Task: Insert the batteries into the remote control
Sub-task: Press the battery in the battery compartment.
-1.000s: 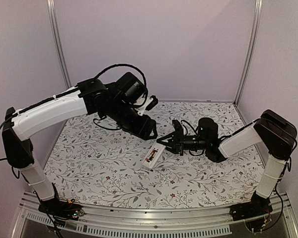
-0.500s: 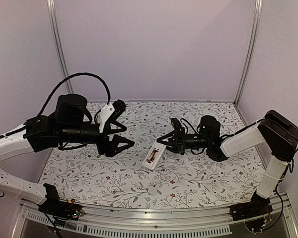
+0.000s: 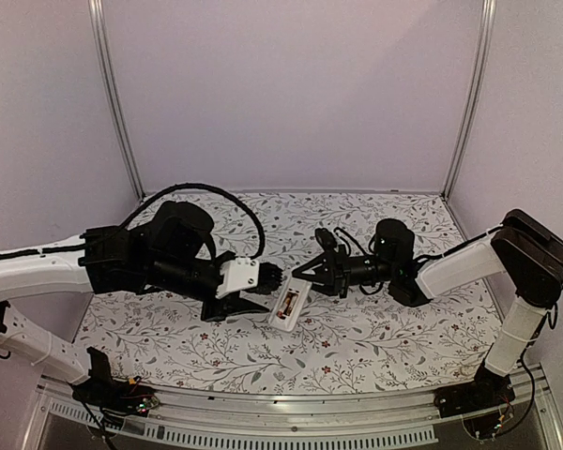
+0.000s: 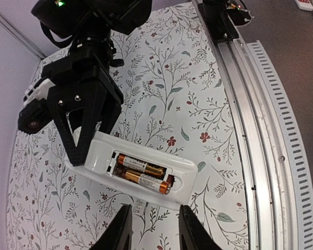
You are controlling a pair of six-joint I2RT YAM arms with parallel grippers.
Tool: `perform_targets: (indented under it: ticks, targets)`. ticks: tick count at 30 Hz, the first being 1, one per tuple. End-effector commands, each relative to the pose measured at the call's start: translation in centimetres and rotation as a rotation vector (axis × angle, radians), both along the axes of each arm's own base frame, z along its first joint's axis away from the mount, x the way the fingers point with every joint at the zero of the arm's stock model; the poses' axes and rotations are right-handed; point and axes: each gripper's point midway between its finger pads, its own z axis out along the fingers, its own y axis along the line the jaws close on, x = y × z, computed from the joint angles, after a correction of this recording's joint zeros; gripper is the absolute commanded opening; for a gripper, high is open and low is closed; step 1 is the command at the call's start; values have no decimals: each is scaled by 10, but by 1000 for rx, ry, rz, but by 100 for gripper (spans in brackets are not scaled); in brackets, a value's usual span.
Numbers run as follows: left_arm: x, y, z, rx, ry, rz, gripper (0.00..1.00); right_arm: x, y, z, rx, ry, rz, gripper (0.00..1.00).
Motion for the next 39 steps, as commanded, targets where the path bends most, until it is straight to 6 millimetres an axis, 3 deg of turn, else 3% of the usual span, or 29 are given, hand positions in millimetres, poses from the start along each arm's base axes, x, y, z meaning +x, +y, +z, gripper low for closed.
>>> perform_targets:
  ticks: [1,10,39]
  targets:
    - [-18,-7,-9,70,-51,-128,30,-8,3,16,25,-30,41,0]
    - [-19,-19,-28,140,-79,-149,25,-15,7,16,25,-35,66,0]
    - [-5,-25,-50,244,-125,-128,10,-21,7,25,40,-44,82,0]
